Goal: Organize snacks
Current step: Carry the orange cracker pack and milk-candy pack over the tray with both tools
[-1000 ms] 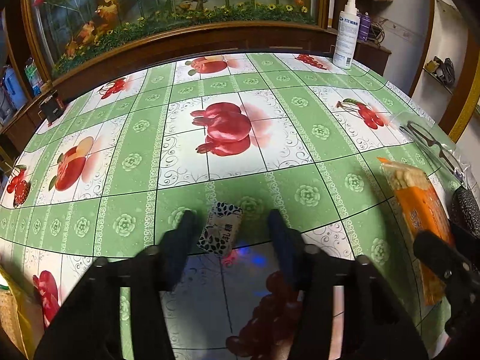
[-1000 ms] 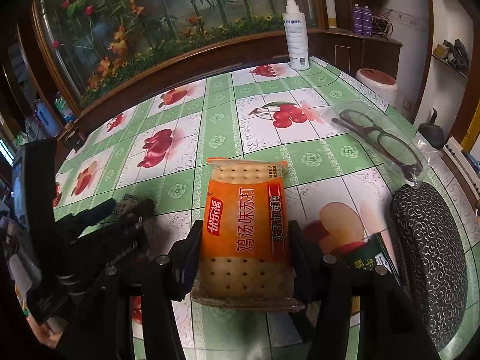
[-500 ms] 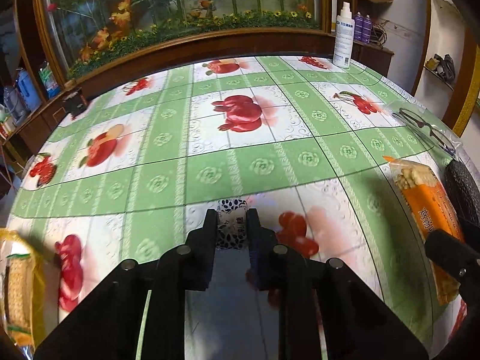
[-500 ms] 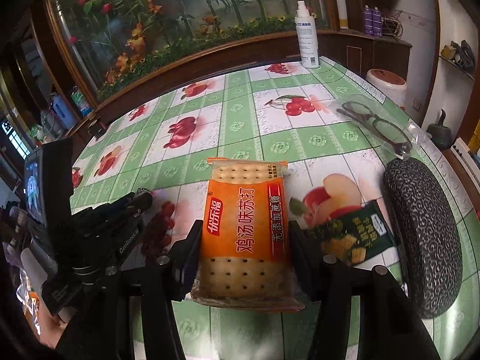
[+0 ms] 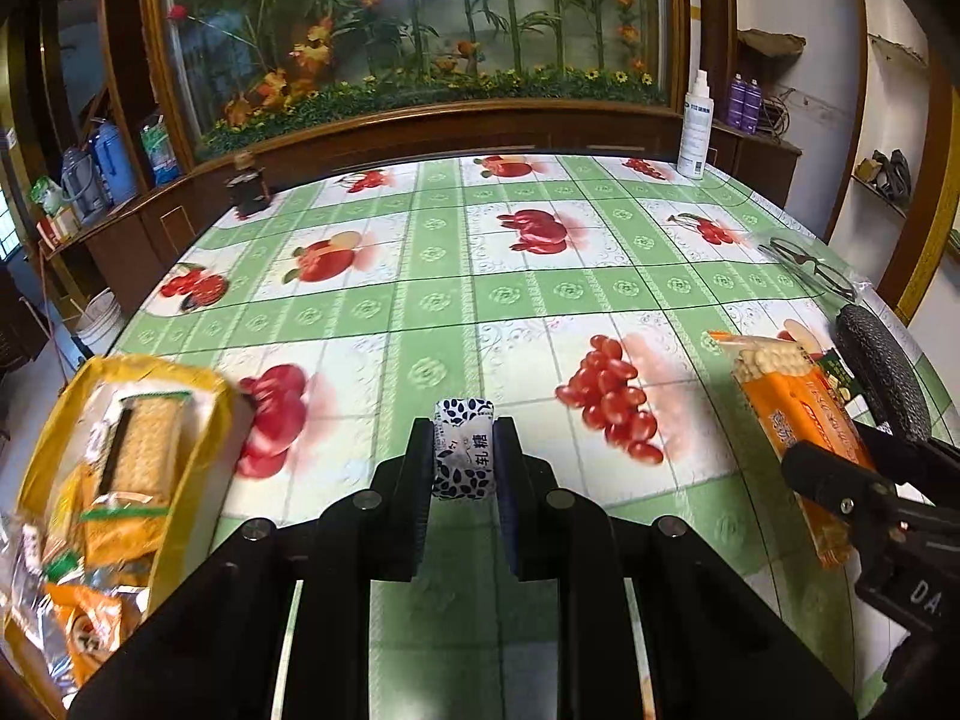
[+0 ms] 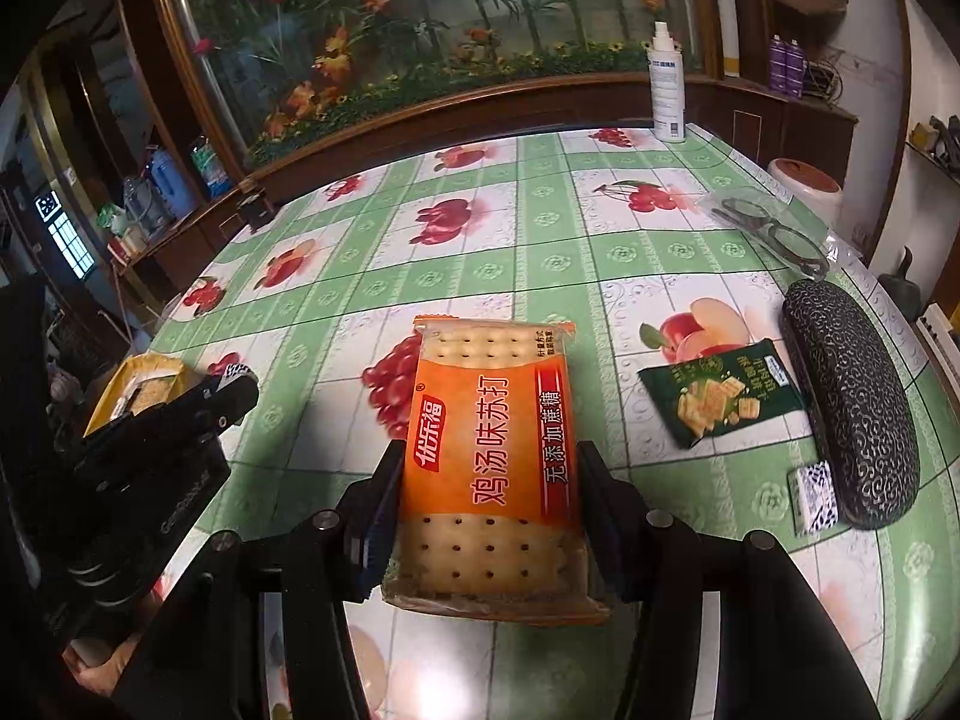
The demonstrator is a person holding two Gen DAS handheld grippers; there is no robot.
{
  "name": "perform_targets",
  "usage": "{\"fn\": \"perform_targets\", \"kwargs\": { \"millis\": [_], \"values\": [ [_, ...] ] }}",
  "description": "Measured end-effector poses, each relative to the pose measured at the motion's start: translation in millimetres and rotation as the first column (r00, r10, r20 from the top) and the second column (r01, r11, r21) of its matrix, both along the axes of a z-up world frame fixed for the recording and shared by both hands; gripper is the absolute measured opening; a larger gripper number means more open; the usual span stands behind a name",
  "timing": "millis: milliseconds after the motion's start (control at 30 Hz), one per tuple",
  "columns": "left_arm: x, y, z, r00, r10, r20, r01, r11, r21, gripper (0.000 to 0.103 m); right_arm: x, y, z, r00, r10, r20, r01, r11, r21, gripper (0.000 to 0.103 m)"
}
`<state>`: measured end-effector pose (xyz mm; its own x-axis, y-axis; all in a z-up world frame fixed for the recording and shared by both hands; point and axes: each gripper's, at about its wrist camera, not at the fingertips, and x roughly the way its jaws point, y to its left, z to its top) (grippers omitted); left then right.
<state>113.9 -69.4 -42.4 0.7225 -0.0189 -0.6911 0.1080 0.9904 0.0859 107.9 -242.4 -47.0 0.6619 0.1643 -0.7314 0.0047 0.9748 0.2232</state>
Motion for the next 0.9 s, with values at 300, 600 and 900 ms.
{"fn": "perform_targets", "kwargs": {
  "millis": [300,600,900],
  "values": [
    [-50,48,9,0.996,0.091,0.013,-0.09,0.996,-0.012,0.017,-26,45,13,0.994,0.1,0.043,-0.1,0.995,0.005,0.055],
    [-87,96,17,0.984,0.173,0.045,-0.172,0.985,-0.018,0.017,-46,90,28,0.977,0.196,0.084,-0.196,0.981,-0.003,0.055],
    [-111,136,23,0.97,0.235,0.062,-0.233,0.972,-0.034,0.017,-55,124,35,0.961,0.259,0.098,-0.259,0.966,-0.015,0.055]
  ]
}}
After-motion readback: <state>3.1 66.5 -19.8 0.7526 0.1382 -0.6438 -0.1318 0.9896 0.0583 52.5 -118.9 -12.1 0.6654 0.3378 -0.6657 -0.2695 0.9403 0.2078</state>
